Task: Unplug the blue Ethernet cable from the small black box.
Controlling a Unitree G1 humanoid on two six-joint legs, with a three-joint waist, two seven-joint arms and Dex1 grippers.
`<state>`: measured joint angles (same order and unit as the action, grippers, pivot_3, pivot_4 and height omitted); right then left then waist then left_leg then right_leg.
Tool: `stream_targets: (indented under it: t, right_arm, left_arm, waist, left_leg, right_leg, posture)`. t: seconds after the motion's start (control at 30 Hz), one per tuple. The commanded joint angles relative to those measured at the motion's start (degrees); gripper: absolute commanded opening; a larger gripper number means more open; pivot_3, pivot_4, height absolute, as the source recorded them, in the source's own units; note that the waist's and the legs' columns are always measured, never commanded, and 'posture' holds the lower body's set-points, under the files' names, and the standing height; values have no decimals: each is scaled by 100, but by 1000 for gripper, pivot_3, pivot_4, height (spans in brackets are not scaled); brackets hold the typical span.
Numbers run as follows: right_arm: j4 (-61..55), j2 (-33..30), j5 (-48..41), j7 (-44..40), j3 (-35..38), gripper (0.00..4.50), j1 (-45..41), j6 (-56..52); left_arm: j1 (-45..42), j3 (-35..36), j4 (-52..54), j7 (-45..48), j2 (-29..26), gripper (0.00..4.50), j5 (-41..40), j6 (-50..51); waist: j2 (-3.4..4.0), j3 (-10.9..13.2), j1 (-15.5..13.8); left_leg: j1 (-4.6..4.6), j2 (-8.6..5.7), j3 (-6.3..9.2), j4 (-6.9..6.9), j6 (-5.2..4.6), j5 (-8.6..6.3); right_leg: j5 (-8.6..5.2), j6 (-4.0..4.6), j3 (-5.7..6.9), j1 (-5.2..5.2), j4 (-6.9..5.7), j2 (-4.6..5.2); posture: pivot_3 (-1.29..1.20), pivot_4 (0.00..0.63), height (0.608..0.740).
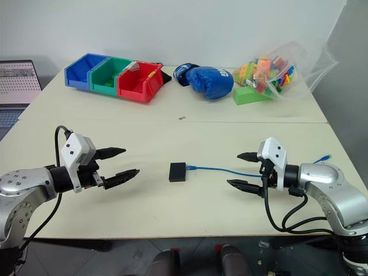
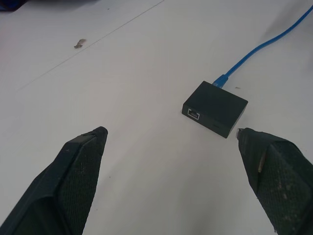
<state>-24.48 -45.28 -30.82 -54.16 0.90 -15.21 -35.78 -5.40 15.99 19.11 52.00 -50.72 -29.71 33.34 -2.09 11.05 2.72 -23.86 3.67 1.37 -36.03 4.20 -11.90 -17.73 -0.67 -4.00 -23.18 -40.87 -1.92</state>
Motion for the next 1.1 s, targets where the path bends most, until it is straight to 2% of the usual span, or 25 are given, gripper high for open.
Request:
stream_targets:
  t: [0.03,0.4,0.53,0.77,0.93,1.1]
  right_arm:
    - [-212,-52,-106,-9,123,4435,-117,0]
    - [-167,36,57,80,-41,4435,-110,82]
    - [95,354,339,254,-497,4435,-464,128]
    - [1609,1385,1603,590,-1835,4435,-1488,679]
    - [2703,1914,2171,477,-2374,4435,-2077,1117]
    - [3587,2276,2472,173,-2616,4435,-2478,1496]
  left_arm:
    - [-48,68,272,62,59,4500,-157,-126]
    - [58,29,317,181,4,4500,-119,-110]
    - [66,-34,329,214,9,4500,-141,-66]
    - [52,-563,120,437,-82,4500,243,-318]
    - [114,-649,123,749,-73,4500,152,-451]
    - [149,-687,125,926,-17,4500,85,-498]
  waist:
    - [0,0,-1]
    - [0,0,-1]
    - [0,0,18]
    - [1,1,49]
    - [2,1,45]
    - [2,2,44]
  left_leg:
    - [0,0,0,0,0,0]
    - [0,0,0,-1,0,0]
    - [1,1,-1,0,0,0]
    - [4,4,0,-1,0,0]
    - [-3,2,-4,0,0,0]
    - [-2,2,-4,0,0,0]
  right_leg:
    - [0,0,0,0,0,0]
    - [0,0,-1,0,0,0]
    - [0,0,-1,-1,-1,0]
    - [0,1,-2,-2,-3,-6]
    - [8,16,2,-7,-2,-3]
    - [9,16,6,-8,-5,-4]
  posture:
    - [0,150,740]
    - [0,150,740]
    - [0,150,740]
    - [0,150,740]
    - [0,150,740]
    - [0,150,740]
